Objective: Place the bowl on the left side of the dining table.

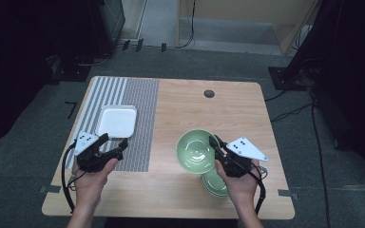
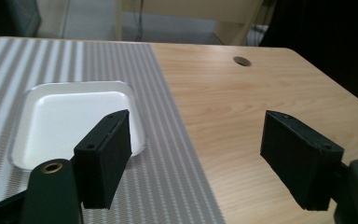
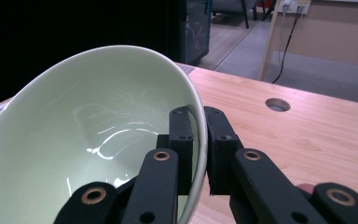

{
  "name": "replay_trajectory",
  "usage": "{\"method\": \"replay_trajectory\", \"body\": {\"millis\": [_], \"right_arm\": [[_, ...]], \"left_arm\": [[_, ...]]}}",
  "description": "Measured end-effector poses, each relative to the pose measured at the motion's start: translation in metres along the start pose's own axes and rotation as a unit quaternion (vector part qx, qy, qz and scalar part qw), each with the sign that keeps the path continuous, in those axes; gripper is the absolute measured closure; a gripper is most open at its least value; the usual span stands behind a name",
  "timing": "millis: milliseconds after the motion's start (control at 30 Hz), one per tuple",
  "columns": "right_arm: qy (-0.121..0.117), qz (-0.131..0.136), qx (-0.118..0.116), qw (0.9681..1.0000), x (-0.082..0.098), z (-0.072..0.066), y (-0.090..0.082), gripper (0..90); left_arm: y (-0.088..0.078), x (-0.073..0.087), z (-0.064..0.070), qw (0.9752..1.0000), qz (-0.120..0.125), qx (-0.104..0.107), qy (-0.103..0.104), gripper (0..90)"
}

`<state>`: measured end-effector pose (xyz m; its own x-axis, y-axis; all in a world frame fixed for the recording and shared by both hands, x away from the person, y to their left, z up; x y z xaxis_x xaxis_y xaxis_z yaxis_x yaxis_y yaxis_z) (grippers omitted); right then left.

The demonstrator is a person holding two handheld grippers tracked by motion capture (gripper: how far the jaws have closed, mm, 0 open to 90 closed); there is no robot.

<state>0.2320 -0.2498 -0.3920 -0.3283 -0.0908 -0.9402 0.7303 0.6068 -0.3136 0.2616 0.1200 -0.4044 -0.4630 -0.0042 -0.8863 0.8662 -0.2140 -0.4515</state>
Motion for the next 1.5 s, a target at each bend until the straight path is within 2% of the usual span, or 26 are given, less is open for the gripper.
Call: {"method": "replay_trajectory", "body": {"millis": [100,267,400,633,733,833,867,933,1000,1033,1100,1233,1267,1333,1367,1433,1500], "right_arm": [[0.0,-0.004,-0.002,1.0,0.004,-0.002,0.004,83.8],[0.006,-0.008,-0.009,0.9999,0.011,-0.007,0.01,83.7],[0.0,-0.009,-0.015,0.9998,0.013,-0.015,0.015,83.8],[-0.011,-0.018,-0.023,0.9995,0.019,-0.027,0.024,83.8],[-0.017,-0.021,-0.023,0.9994,0.021,-0.031,0.027,83.7],[-0.02,-0.023,-0.026,0.9992,0.023,-0.035,0.03,83.7],[-0.021,-0.024,-0.027,0.9991,0.023,-0.037,0.03,83.7],[-0.024,-0.023,-0.029,0.999,0.023,-0.04,0.031,83.7],[-0.025,-0.02,-0.03,0.9991,0.023,-0.042,0.031,83.7],[-0.026,-0.019,-0.03,0.999,0.023,-0.043,0.031,83.7],[-0.027,-0.014,-0.029,0.9991,0.023,-0.046,0.031,83.7],[-0.036,-0.008,-0.03,0.9988,0.025,-0.054,0.033,83.7],[-0.036,-0.007,-0.032,0.9988,0.025,-0.055,0.033,83.7],[-0.036,-0.005,-0.034,0.9987,0.026,-0.059,0.034,83.7],[-0.043,-0.006,-0.031,0.9986,0.026,-0.061,0.035,83.6],[-0.049,-0.007,-0.03,0.9983,0.028,-0.066,0.037,83.6],[-0.053,-0.005,-0.032,0.998,0.031,-0.071,0.04,83.5]], "left_arm": [[-0.003,0.0,0.011,0.9997,-0.005,0.023,-0.007,24.0],[-0.009,-0.002,0.022,0.9989,-0.003,0.047,-0.011,21.9],[-0.011,0.0,0.036,0.9976,-0.007,0.069,0.002,21.2],[-0.013,0.003,0.057,0.994,-0.016,0.107,0.013,20.8],[-0.013,0.006,0.067,0.9915,-0.027,0.125,0.024,20.9],[-0.011,0.01,0.076,0.9895,-0.039,0.134,0.035,20.9],[-0.01,0.011,0.078,0.9894,-0.044,0.133,0.04,20.9],[-0.007,0.014,0.082,0.9903,-0.062,0.113,0.051,23.3],[-0.005,0.017,0.085,0.9895,-0.076,0.111,0.052,24.8],[-0.003,0.019,0.087,0.9895,-0.082,0.104,0.058,25.5],[-0.002,0.021,0.089,0.9894,-0.086,0.099,0.064,27.8],[-0.001,0.024,0.091,0.9905,-0.083,0.083,0.072,40.5],[-0.001,0.025,0.091,0.9905,-0.083,0.074,0.081,44.0],[0.0,0.027,0.091,0.9895,-0.084,0.071,0.094,49.9],[0.001,0.029,0.091,0.9892,-0.081,0.065,0.104,52.1],[0.003,0.032,0.091,0.9883,-0.082,0.065,0.111,58.6],[0.006,0.035,0.088,0.9873,-0.085,0.081,0.107,65.5]]}}
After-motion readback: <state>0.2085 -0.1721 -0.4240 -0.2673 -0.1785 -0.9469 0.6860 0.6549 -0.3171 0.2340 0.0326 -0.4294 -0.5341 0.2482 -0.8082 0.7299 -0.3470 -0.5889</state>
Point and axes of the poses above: each handheld gripper's, and its own axes: y roughly forward along the jaws, x roughly out of its underside, z roughly to its right, the point moved 1 cm from there along y, roughly forward along the jaws, and after that the axes turned 13 degrees about -x, right-handed, at the moved point
